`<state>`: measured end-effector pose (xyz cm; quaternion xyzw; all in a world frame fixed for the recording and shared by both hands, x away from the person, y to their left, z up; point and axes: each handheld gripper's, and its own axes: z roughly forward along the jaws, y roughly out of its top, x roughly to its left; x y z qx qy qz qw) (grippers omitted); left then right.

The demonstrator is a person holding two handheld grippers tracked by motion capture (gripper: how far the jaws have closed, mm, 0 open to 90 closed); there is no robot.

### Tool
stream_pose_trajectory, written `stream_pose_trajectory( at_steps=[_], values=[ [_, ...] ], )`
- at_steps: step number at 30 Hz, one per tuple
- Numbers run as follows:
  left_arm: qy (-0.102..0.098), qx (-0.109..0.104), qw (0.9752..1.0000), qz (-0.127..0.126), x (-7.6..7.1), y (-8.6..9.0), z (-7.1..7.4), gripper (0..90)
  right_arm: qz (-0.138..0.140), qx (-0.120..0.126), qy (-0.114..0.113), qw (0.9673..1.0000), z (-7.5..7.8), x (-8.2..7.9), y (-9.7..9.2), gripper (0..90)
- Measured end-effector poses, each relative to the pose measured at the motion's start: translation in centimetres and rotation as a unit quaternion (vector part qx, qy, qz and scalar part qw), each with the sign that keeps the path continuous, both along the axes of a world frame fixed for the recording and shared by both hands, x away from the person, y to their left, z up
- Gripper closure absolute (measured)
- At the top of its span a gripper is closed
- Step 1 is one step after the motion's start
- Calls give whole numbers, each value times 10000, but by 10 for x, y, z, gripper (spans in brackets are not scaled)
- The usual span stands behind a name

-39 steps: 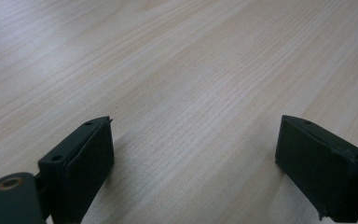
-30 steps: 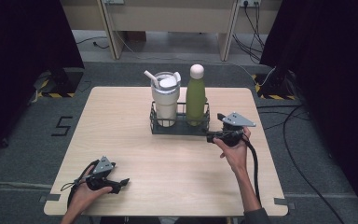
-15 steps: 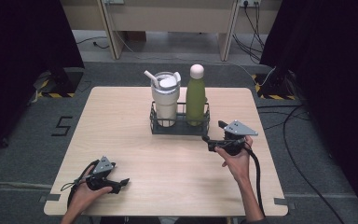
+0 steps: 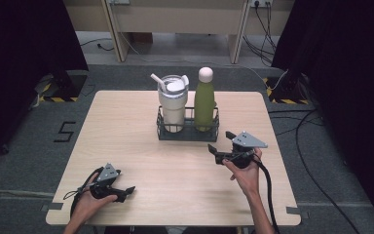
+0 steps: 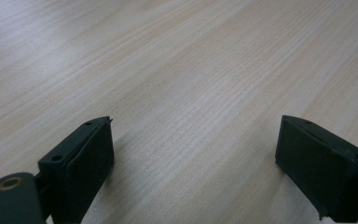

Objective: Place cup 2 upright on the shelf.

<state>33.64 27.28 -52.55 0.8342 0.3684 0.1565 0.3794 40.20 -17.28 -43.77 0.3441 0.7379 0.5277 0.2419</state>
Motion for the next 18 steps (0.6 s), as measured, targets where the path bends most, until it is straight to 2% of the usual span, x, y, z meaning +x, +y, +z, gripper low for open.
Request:
stream_pose_trajectory(
  at_steps=[18],
  values=[
    [-1,0,10000,0,0,0,0,107,175,-65,119,9998,-11,-19,2,153]
  ],
)
